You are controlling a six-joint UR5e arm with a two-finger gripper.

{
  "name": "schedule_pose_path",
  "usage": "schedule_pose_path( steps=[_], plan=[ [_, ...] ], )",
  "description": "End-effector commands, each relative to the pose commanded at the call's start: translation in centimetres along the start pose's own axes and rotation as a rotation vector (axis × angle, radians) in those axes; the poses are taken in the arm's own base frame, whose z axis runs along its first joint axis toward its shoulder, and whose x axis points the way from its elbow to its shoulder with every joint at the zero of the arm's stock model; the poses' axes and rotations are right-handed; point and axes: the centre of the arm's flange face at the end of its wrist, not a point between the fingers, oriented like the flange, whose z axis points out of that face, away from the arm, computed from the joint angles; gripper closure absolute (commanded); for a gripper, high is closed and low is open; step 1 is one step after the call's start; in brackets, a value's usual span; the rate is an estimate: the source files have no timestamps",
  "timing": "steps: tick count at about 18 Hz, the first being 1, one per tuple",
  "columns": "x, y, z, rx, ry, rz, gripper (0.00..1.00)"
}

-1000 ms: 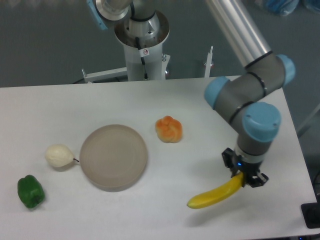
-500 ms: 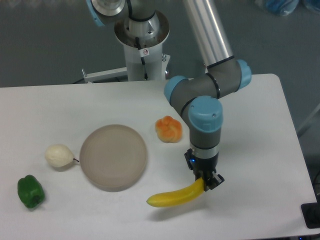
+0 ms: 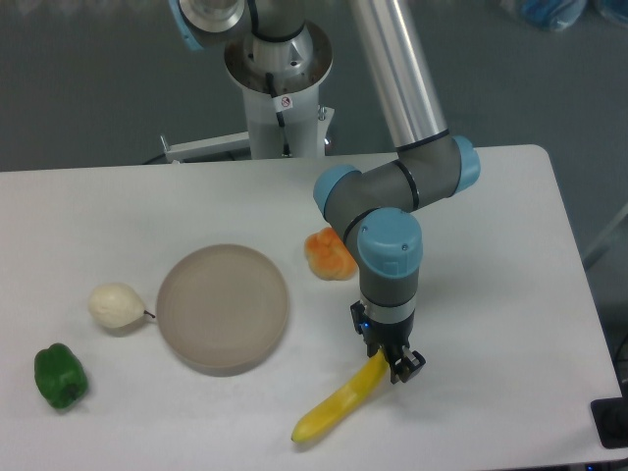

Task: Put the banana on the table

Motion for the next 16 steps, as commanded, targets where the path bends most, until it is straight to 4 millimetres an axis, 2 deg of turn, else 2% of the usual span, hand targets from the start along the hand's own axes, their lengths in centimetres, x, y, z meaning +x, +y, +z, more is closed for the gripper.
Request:
schedule_pose_path(
  steps=[3, 5, 9, 15, 16],
  plan=[
    [-1.9, 1.3, -3.0, 0.011, -0.05, -0.031, 0.0],
    [-3.4, 3.0, -4.9, 0.012, -0.081, -0.057, 0.0],
    [-5.4, 4.1, -6.5, 0.019, -0.059, -0.08, 0.0],
    [-9.9, 5.7, -8.6, -0.006, 0.07, -0.117, 0.0],
    [-10.7, 7.0, -8.8, -0.015, 0.112, -0.138, 0.0]
  ],
)
